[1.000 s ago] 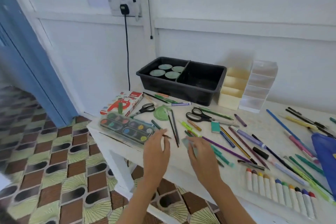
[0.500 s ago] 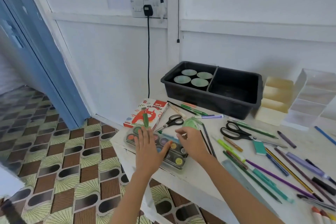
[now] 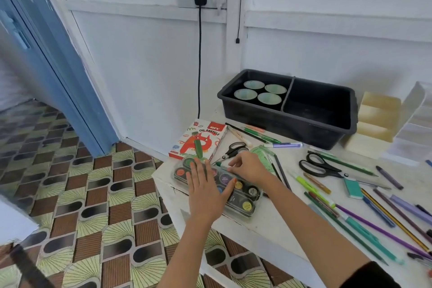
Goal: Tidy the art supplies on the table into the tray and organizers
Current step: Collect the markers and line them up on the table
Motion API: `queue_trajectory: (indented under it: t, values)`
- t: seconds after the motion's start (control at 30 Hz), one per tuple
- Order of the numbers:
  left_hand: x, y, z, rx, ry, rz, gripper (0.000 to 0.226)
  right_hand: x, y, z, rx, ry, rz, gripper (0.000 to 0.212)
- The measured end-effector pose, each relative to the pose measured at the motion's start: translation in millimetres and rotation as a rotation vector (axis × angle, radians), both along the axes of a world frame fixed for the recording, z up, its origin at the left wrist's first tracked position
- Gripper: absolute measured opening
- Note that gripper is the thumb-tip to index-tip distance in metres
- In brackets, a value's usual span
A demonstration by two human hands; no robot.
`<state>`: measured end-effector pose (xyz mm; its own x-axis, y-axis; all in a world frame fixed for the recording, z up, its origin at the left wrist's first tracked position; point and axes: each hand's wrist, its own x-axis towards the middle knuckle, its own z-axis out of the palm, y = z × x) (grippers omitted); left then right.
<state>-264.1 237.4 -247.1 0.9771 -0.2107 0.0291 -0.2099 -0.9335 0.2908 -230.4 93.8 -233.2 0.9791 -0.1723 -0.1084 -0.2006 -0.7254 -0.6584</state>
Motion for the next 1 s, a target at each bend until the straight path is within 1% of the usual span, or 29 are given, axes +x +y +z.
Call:
queue_trajectory:
  t: [0.1,0.17,0.27,0.3,0.33,0.4,0.43,0.47,0.5,0.53,0.57,0.63,0.7,0.77,0.8,0.87,0.93,1.0]
  values:
    - [0.0,0.0,-1.6,0.008,0.015,0.001,0.135,-4.5,1.2,0.2,0.013,-0.069,-0.039,0.022]
    - [0.2,0.3,-1.8,0.016,0.03,-0.003,0.131,-13.3,1.0,3.4,0.077,-0.16,-0.101,0.021]
    - [1.9,0.5,-3.1,0.03,0.045,-0.003,0.103,-35.9,-4.1,11.5,0.254,-0.28,-0.199,0.016]
    - [2.1,1.1,-2.4,0.039,0.051,-0.003,0.1,-45.0,-8.0,14.1,0.327,-0.303,-0.227,0.015]
    - [2.3,1.8,-3.7,0.055,0.036,-0.003,0.104,-55.2,-13.3,16.5,0.411,-0.322,-0.251,0.013]
    - [-0.1,1.4,-1.1,0.087,0.003,0.015,0.123,-77.9,-26.4,20.4,0.603,-0.343,-0.294,0.015]
    - [-3.5,-1.9,1.6,0.094,-0.012,0.027,0.123,-90.8,-34.7,21.9,0.682,-0.343,-0.325,0.017]
    - [-8.8,-7.8,4.3,0.097,-0.047,0.037,0.109,-104.5,-43.3,23.9,0.747,-0.346,-0.362,0.02]
    - [-15.7,-17.5,6.9,0.071,-0.086,0.035,0.089,-118.9,-53.2,25.9,0.794,-0.357,-0.401,0.021]
    - [-24.4,-29.7,9.0,-0.012,-0.118,0.001,0.074,-134.0,-63.4,28.0,0.836,-0.37,-0.44,0.02]
    - [-34.8,-43.8,10.7,-0.129,-0.133,-0.064,0.067,-149.3,-74.2,28.9,0.865,-0.384,-0.478,0.018]
    - [-62.0,-75.0,13.1,-0.379,-0.088,-0.249,0.064,-179.8,-95.9,30.7,0.866,-0.42,-0.548,0.013]
    - [-94.2,-103.5,16.2,-0.561,0.078,-0.432,0.063,-209.1,-117.3,31.3,0.822,-0.465,-0.605,0.009]
    - [-123.2,-127.9,16.1,-0.664,0.273,-0.575,0.065,-236.6,-135.3,31.4,0.746,-0.487,-0.672,0.009]
    - [-135.5,-138.3,14.1,-0.669,0.35,-0.628,0.067,-249.7,-143.6,29.9,0.696,-0.492,-0.706,0.01]
    - [-156.0,-156.4,7.1,-0.617,0.445,-0.705,0.075,-273.6,-159.4,25.2,0.6,-0.518,-0.741,0.013]
    - [-172.0,-170.9,-0.2,-0.572,0.473,-0.786,0.086,-294.6,-172.1,20.1,0.548,-0.533,-0.758,0.014]
    - [-183.4,-183.8,-8.4,-0.551,0.449,-0.868,0.095,-312.3,-180.9,15.2,0.507,-0.544,-0.756,0.013]
